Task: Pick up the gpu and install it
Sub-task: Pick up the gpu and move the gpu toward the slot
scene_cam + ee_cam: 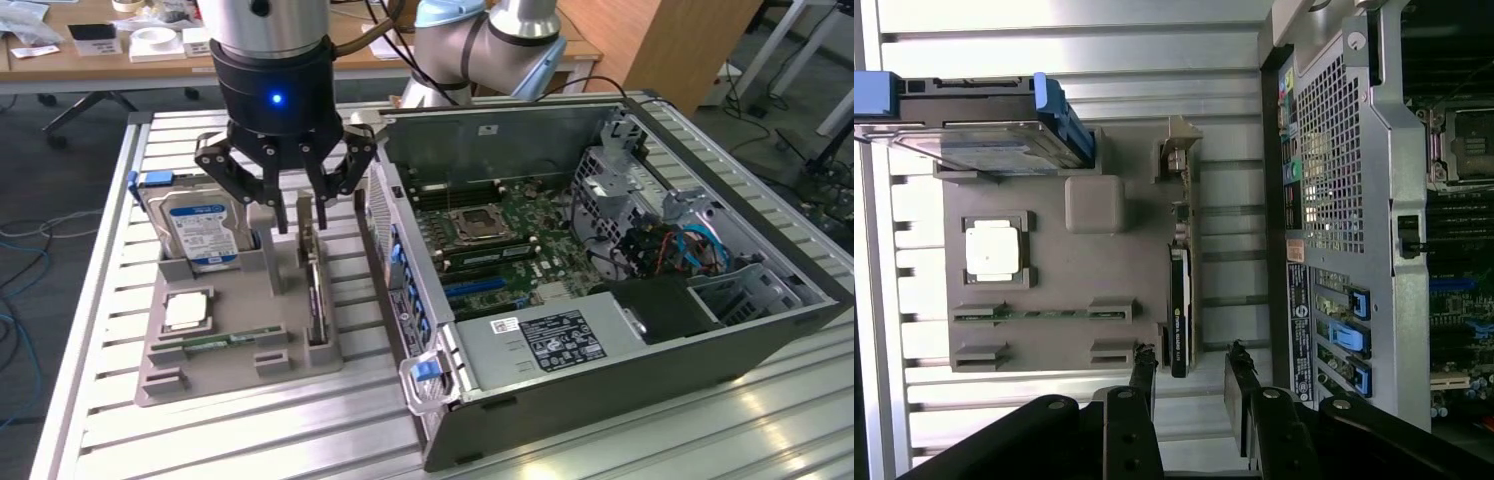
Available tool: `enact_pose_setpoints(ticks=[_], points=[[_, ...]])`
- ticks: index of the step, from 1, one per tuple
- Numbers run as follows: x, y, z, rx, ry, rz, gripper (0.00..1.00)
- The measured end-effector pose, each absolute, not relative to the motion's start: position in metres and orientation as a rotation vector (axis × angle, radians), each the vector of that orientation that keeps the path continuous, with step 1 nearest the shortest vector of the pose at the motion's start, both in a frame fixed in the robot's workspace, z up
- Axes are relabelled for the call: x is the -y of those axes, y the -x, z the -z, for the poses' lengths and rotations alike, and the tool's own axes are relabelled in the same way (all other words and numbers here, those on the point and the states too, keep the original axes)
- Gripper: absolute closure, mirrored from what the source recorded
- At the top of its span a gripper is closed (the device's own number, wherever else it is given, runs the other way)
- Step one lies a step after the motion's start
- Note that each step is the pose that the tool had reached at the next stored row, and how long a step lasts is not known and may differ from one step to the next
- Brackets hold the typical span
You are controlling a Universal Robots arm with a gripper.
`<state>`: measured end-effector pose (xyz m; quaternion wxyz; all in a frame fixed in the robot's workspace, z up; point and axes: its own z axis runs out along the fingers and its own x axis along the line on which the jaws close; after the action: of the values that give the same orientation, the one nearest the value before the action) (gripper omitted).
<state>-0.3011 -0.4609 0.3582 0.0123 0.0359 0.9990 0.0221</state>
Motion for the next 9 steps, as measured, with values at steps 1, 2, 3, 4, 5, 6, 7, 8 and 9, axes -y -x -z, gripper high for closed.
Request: enact_pose_setpoints(ticks=[1,2,3,4,5,6,7,8,9], points=[[0.4609,0.3011,-0.3582,-3.114,-0.112,-0.069,0.58],[0.4609,0.301,-0.3582,-3.114,-0.112,-0.069,0.58],[0.4609,0.3011,-0.3582,-3.114,-0.112,-0.069,0.58],[0.4609,0.301,-0.3581,-3.114,-0.112,-0.069,0.58],[0.4609,0.301,-0.3579,-3.114,-0.112,-0.069,0.58],[0.4609,0.301,-0.3574,-3.114,-0.112,-0.069,0.58],[0.4609,0.301,-0.3569,-3.114,-0.112,-0.069,0.58],[0.4609,0.3011,-0.356,-3.114,-0.112,-0.069,0.58],[0.4609,0.301,-0.3552,-3.114,-0.112,-0.069,0.58]])
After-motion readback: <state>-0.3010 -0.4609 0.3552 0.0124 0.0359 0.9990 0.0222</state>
